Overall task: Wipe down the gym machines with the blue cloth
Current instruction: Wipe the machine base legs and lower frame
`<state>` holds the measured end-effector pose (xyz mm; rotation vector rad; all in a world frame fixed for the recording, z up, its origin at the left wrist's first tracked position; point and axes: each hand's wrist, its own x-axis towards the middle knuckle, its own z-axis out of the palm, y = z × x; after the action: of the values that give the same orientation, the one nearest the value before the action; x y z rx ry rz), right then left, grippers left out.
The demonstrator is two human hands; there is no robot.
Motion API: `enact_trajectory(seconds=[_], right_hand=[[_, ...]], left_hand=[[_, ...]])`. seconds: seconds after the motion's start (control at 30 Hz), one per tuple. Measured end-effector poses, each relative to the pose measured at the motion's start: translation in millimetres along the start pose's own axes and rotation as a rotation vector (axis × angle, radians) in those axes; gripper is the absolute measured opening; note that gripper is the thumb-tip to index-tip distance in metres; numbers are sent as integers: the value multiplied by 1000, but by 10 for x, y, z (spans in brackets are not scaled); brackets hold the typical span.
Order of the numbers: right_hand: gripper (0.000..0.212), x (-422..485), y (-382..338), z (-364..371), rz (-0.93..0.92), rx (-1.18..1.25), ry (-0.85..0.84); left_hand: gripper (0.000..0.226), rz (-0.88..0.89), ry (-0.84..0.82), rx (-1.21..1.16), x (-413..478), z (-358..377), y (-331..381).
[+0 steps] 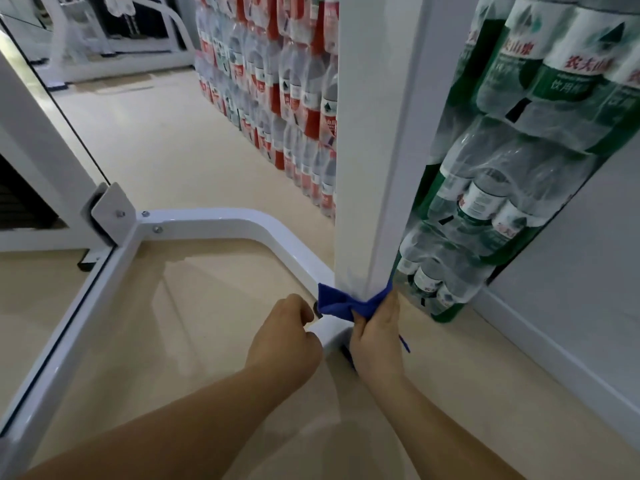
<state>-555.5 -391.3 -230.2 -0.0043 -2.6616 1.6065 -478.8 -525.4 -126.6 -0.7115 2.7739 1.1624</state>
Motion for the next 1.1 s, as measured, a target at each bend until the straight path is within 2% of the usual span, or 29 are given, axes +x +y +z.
enact_trajectory(seconds=[0.07,0.17,0.23,0.33,0.4,0.53,0.57,0.63,0.67,0.73,0.83,0.93,1.03,1.1], right_hand=[[67,14,206,56,98,-35,-87],[35,50,402,66,345,-75,-241],[41,134,559,64,375,-206,-317],[59,236,696,78,356,-402,-403],[60,258,759,69,329,-531,-408],[35,126,808,33,370,-550,-330],[34,91,840,28,340,-610,-326],[43,12,796,-9,296,-669,-435],[40,-51,709,-55,272,-697,-521],[15,-200,489,-141,109,-774,-589],[11,-399,96,-243,-12,-539,-595],[13,-465,-280,-299,137,-123,-703],[29,-492,-453,-347,307,151,-798],[34,-479,-469,-402,362,255,-862]], left_hand=[[27,35,-70,59,-29,59,-72],[26,73,-156,160,-59,144,-169],[26,79,-206,194,-58,175,-221],[28,95,-263,215,-48,190,-311],[28,96,-297,239,-44,172,-364],[31,77,-332,289,9,70,-450],[32,64,-344,307,21,34,-474],[32,34,-379,349,21,-16,-519],[33,23,-392,375,10,-39,-524],[36,21,-395,411,-12,-78,-499],[46,52,-366,352,-65,-121,-455],[68,70,-386,90,-169,-90,-512],[56,60,-300,-285,-299,40,-628],[40,74,-166,-321,-348,113,-696]])
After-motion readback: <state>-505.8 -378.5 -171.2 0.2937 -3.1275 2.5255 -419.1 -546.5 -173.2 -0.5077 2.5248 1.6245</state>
